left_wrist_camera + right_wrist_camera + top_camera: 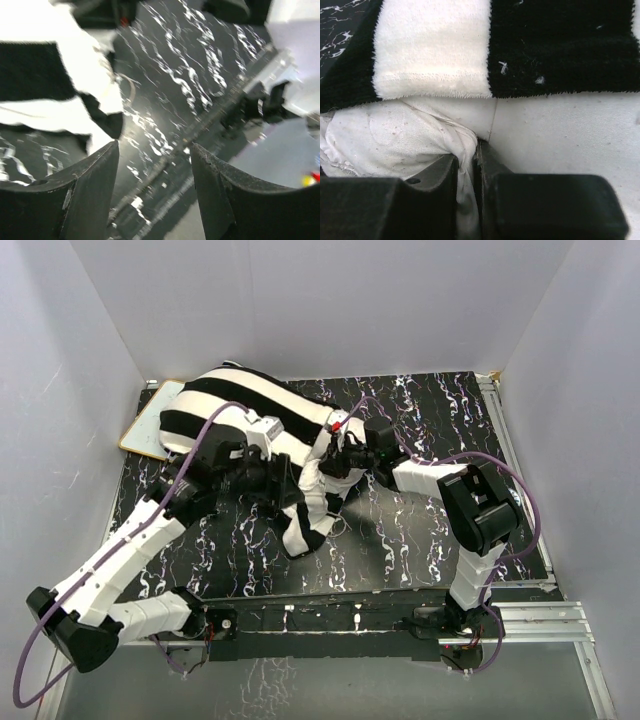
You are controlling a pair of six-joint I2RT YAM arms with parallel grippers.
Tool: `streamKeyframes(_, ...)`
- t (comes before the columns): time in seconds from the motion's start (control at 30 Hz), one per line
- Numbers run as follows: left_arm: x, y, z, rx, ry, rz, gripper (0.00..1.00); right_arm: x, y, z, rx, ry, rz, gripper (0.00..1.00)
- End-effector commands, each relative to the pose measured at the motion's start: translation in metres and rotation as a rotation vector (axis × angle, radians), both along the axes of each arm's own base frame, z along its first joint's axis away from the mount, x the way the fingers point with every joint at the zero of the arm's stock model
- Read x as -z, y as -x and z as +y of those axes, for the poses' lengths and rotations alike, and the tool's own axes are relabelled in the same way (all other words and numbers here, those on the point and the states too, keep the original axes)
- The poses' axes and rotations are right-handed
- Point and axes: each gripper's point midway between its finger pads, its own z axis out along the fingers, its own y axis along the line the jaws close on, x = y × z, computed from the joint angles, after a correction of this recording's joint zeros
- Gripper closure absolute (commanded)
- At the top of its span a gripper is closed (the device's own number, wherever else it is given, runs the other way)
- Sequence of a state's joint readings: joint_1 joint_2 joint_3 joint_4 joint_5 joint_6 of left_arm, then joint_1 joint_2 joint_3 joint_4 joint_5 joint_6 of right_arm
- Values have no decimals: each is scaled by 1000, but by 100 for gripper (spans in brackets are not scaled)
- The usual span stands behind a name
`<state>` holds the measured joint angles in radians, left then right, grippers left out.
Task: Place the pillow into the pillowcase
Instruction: Stuff the pillow into the pillowcase.
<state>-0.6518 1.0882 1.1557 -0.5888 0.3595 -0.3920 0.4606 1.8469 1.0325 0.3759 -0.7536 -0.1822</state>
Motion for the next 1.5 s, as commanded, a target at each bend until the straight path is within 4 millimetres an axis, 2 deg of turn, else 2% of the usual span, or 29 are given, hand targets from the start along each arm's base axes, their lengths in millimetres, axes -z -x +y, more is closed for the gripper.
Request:
streamKeyframes(0.0, 13, -53, 16, -123, -215, -161, 42, 26, 23, -5, -38, 7, 145, 92)
streamKeyframes(0.13, 24, -108, 12, -246, -424, -331, 42, 26, 22, -7, -33, -2, 160, 92)
streamKeyframes(0.23, 40, -139, 7, -287, -544, -382, 41, 24, 20, -9, -29, -14, 166, 92)
streamKeyframes(0.33, 51, -157, 9, -318, -636, -411, 38, 27, 20, -9, -29, -21, 184, 92)
streamKeyframes(0.47, 62, -168, 20, -362, -734, -424, 37, 29, 21, -8, -33, -26, 199, 92)
streamKeyframes(0.5, 63, -170, 25, -381, -763, -436, 39, 31, 21, -9, -32, -25, 204, 92)
streamKeyframes(0.53, 64, -171, 29, -392, -787, -443, 46, 31, 21, -8, -35, -26, 205, 92)
streamKeyframes(0.57, 63, -172, 33, -406, -805, -450, 60, 31, 21, -8, -37, -27, 206, 92)
streamKeyframes(0.6, 62, -173, 35, -417, -816, -455, 70, 32, 21, -8, -38, -27, 207, 92)
streamKeyframes(0.63, 62, -174, 36, -420, -818, -456, 75, 32, 21, -8, -37, -27, 207, 92)
streamKeyframes(0.83, 60, -173, 28, -388, -790, -447, 77, 34, 20, -8, -32, -23, 211, 92)
streamKeyframes(0.9, 64, -174, 27, -371, -802, -438, 94, 35, 20, -8, -30, -23, 213, 92)
streamKeyframes(0.93, 66, -173, 25, -351, -800, -435, 100, 34, 20, -8, -30, -23, 213, 92)
streamKeyframes(0.97, 68, -172, 20, -320, -787, -429, 100, 34, 20, -8, -30, -23, 213, 92)
streamKeyframes(1.03, 66, -165, 1, -224, -703, -407, 100, 34, 19, -8, -21, -25, 220, 92)
streamKeyframes(1.13, 42, -139, -55, -27, -401, -368, 100, 27, 11, -6, 20, -61, 244, 92)
streamKeyframes(1.23, 7, -107, -103, 126, -146, -304, 100, -5, -5, -2, 69, -199, 286, 92)
streamKeyframes(1.3, -19, -89, -125, 194, -24, -284, 100, -42, -18, -1, 84, -310, 266, 92)
streamKeyframes(1.4, -51, -72, -139, 234, 116, -277, 100, -87, -25, -2, 75, -457, 258, 92)
streamKeyframes(1.47, -65, -64, -139, 240, 179, -278, 100, -91, -20, -1, 54, -489, 287, 92)
